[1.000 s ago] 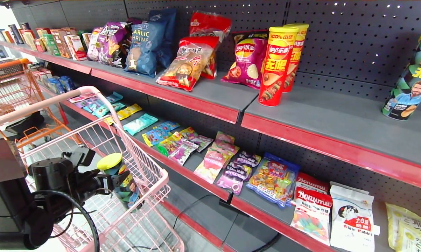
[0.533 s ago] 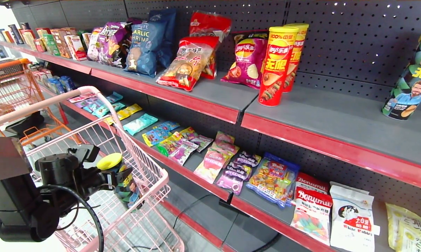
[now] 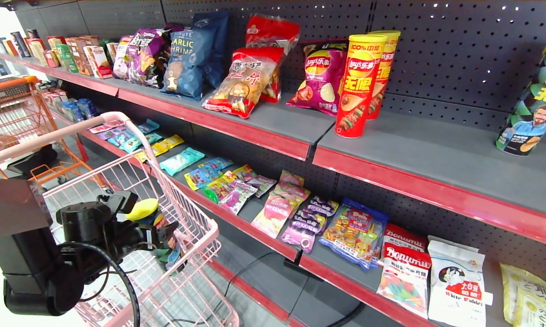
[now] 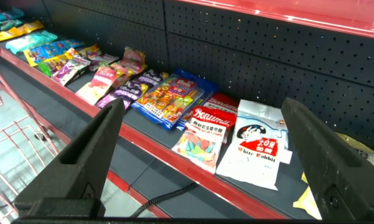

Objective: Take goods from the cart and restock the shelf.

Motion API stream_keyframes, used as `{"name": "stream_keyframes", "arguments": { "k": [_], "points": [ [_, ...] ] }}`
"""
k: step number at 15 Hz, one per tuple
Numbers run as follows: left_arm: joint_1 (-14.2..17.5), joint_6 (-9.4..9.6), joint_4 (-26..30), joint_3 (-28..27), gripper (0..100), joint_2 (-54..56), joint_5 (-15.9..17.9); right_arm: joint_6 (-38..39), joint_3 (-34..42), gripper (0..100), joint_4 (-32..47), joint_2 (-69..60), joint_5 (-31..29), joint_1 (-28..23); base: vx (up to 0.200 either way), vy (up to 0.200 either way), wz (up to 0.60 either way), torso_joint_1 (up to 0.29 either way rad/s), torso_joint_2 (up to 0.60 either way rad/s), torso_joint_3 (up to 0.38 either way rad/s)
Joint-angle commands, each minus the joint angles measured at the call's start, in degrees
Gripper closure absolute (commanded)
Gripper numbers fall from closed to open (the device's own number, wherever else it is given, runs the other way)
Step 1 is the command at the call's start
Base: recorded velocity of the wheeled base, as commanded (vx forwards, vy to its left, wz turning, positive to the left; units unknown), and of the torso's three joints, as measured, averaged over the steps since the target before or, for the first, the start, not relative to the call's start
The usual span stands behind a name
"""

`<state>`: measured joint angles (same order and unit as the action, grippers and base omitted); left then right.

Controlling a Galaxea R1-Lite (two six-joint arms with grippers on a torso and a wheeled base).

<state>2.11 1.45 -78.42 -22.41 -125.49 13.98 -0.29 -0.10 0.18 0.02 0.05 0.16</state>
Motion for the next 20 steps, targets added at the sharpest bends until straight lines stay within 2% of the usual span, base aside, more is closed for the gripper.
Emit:
{"name": "stream_keyframes", "arguments": {
  "k": [1, 2, 8, 12, 15, 19, 20],
  "points": [
    [0.0, -0.04, -0.1, -0.1, 0, -0.3, 0.0, 0.0, 0.0, 0, 0.0, 0.0, 0.0, 0.0, 0.000, 0.000, 0.00, 0.000, 0.00, 0.000],
    [0.1, 0.04, -0.2, 0.0, 100, -0.5, -0.1, 0.0, 0.0, 0, 0.0, 0.0, 0.0, 0.0, 0.000, 0.000, 0.00, 0.000, 0.00, 0.000],
    [0.1, 0.04, -0.2, 0.9, 100, -0.7, 0.0, 0.0, 0.0, 0, 0.0, 0.0, 0.0, 0.1, 0.000, 0.000, 0.00, 0.000, 0.00, 0.000],
    [0.2, -0.13, 0.0, 8.3, 100, 6.5, 0.4, 0.0, 0.0, 0, 0.0, 0.0, 0.0, 0.1, 0.000, 0.000, 0.00, 0.000, 0.00, 0.000],
    [0.3, -0.57, 0.0, 15.8, 100, 14.8, 0.7, 0.0, 0.0, 0, -0.1, 0.0, 0.0, 0.1, 0.000, 0.000, 0.00, 0.000, 0.00, 0.000],
    [0.2, -0.57, 0.6, 18.7, 100, 23.4, 0.6, 0.0, 0.0, 0, -0.1, 0.0, 0.0, 0.1, 0.000, 0.000, 0.00, 0.000, 0.00, 0.000],
    [0.2, -0.57, 2.8, 19.8, 100, 28.5, 0.6, 0.0, 0.0, 0, -0.1, 0.0, 0.0, 0.1, 0.000, 0.000, 0.00, 0.000, 0.00, 0.000]
  ]
}}
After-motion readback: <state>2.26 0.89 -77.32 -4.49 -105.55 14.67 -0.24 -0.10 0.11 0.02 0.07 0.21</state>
